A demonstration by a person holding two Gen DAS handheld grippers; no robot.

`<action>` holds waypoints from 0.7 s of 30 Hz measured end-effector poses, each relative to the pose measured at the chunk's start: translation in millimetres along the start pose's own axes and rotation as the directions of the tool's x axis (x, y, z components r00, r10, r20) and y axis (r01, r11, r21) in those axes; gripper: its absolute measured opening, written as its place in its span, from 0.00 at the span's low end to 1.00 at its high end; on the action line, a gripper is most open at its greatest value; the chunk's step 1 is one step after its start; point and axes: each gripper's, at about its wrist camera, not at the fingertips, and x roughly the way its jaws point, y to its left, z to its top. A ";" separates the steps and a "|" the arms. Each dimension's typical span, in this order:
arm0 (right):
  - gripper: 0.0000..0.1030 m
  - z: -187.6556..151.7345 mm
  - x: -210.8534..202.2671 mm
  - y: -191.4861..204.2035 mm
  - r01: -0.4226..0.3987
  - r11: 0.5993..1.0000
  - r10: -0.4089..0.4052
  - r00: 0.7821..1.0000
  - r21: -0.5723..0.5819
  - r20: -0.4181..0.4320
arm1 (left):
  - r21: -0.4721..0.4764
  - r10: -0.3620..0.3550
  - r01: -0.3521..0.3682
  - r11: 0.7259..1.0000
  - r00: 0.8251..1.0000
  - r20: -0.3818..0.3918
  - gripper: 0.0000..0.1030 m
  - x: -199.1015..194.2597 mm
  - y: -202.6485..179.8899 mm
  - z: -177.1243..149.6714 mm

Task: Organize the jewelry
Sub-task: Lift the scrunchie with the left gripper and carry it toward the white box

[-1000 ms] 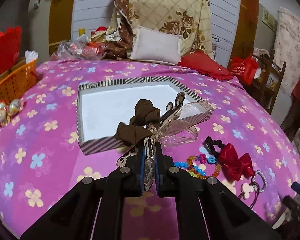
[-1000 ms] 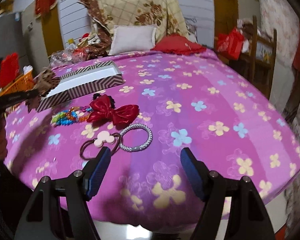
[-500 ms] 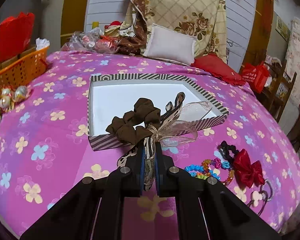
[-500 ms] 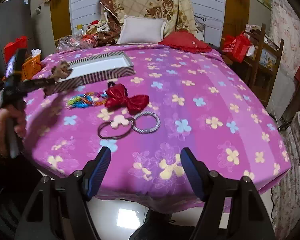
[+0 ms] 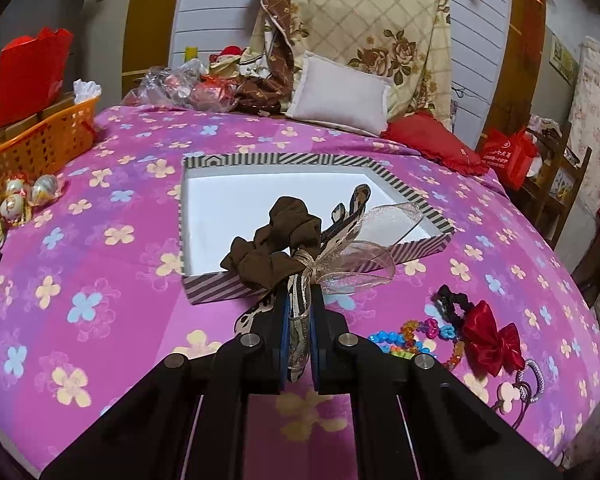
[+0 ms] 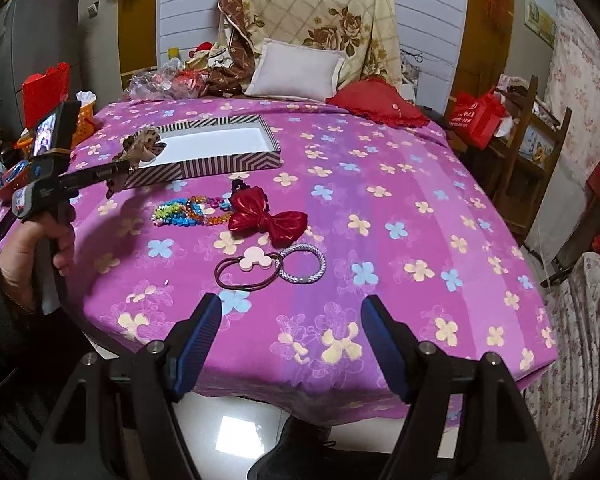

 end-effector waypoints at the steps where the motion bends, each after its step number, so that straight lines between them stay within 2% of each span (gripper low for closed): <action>1: 0.73 -0.5 5.1 -2.9 -0.012 1.000 0.012 1.000 0.007 -0.001 | -0.006 0.005 -0.005 1.000 1.000 0.003 0.00 -2.9 3.2 1.1; 7: 0.73 4.3 49.3 -28.3 -0.072 0.995 0.074 0.997 0.074 -0.021 | -0.039 0.012 -0.012 0.999 1.000 0.007 0.00 -20.3 26.3 1.4; 11: 0.73 16.3 83.3 -41.7 -0.098 0.990 0.102 0.994 0.098 -0.032 | -0.064 0.002 -0.004 0.998 1.000 -0.023 0.00 -21.7 37.5 0.0; 16: 0.73 36.6 128.8 -42.7 -0.158 0.985 0.163 0.985 0.065 -0.064 | -0.050 0.028 -0.030 0.998 0.999 -0.029 0.00 -23.7 37.1 -2.4; 21: 0.68 67.4 164.5 -9.5 -0.283 0.953 0.278 0.959 -0.109 -0.058 | -0.026 0.031 -0.032 0.999 0.998 -0.054 0.00 -17.3 36.6 -6.3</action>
